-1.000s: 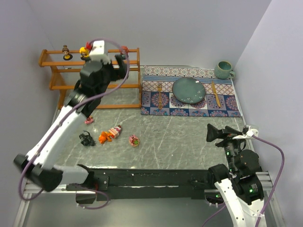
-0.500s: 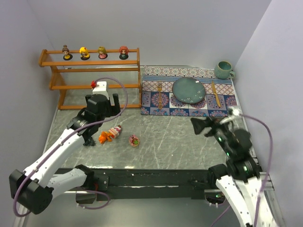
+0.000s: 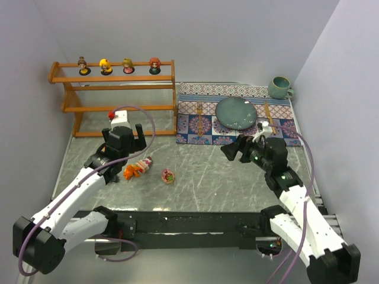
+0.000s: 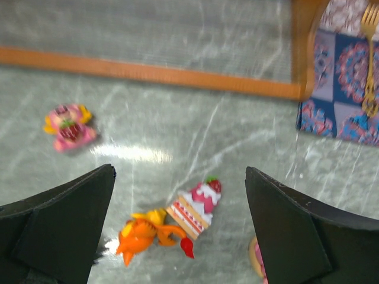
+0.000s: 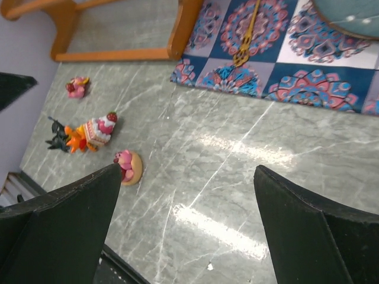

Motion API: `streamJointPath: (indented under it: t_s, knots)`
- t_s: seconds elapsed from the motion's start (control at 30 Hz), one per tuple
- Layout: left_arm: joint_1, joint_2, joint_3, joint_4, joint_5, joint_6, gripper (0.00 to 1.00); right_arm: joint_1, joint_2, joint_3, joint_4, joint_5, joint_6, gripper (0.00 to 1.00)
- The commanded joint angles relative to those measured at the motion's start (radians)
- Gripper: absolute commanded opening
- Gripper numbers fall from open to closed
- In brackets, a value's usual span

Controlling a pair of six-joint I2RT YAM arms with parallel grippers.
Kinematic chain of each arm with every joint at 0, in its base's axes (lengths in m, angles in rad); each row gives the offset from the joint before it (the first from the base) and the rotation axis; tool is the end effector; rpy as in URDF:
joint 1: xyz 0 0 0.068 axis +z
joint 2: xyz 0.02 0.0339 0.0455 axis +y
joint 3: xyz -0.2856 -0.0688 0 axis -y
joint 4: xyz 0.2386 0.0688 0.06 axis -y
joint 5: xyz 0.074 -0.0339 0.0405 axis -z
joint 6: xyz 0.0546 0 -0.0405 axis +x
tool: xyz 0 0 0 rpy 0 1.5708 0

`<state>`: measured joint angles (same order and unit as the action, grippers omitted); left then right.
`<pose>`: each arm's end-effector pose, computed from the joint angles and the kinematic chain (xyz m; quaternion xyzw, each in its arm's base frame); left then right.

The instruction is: Place and organize the plastic toys onto the shelf

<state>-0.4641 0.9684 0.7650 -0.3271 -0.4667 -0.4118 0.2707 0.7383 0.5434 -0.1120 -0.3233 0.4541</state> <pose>0.1987 -0.0720 0.2973 -0.0928 0.8469 -0.0233 0.5230 0.1634 0.0633 0.2804 -0.0218 0.8017 0.3281 0.4991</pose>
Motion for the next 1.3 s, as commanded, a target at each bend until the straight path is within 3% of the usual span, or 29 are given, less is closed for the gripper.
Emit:
streamJointPath:
  t_s: [0.0, 0.17, 0.23, 0.33, 0.53, 0.7, 0.77, 0.9, 1.17, 1.27]
  knots:
    - [0.001, -0.049, -0.073, 0.085, 0.078, -0.052, 0.97, 0.001, 0.082, 0.018, 0.109, -0.083, -0.012, 1.0]
    - [-0.004, -0.057, -0.101, 0.1, 0.071, -0.041, 0.97, 0.002, 0.234, -0.049, 0.316, -0.27, 0.052, 1.0]
    - [-0.007, -0.045, -0.107, 0.083, 0.097, -0.059, 0.97, 0.01, 0.249, -0.048, 0.305, -0.305, 0.119, 1.0]
    - [-0.008, -0.019, -0.07, 0.031, 0.158, -0.093, 0.97, 0.047, 0.218, -0.022, 0.232, -0.278, 0.135, 1.0]
    - [-0.045, 0.114, 0.066, -0.196, 0.117, -0.247, 0.97, 0.094, 0.165, 0.082, -0.05, -0.14, 0.055, 1.0]
    - [-0.244, 0.214, 0.183, -0.344, -0.015, -0.378, 0.97, 0.107, 0.113, 0.032, -0.115, -0.139, 0.044, 1.0]
    - [-0.33, 0.256, 0.198, -0.352, -0.02, -0.42, 0.97, 0.12, 0.092, 0.009, -0.107, -0.126, 0.054, 1.0]
    - [-0.392, 0.268, 0.154, -0.285, 0.017, -0.435, 0.98, 0.133, 0.05, -0.026, -0.115, -0.071, 0.046, 1.0]
    - [-0.508, 0.403, 0.269, -0.495, -0.044, -0.89, 1.0, 0.133, 0.042, -0.054, -0.138, -0.007, 0.049, 1.0]
    - [-0.556, 0.501, 0.339, -0.631, -0.104, -1.045, 0.93, 0.134, 0.033, -0.062, -0.137, -0.033, 0.052, 1.0]
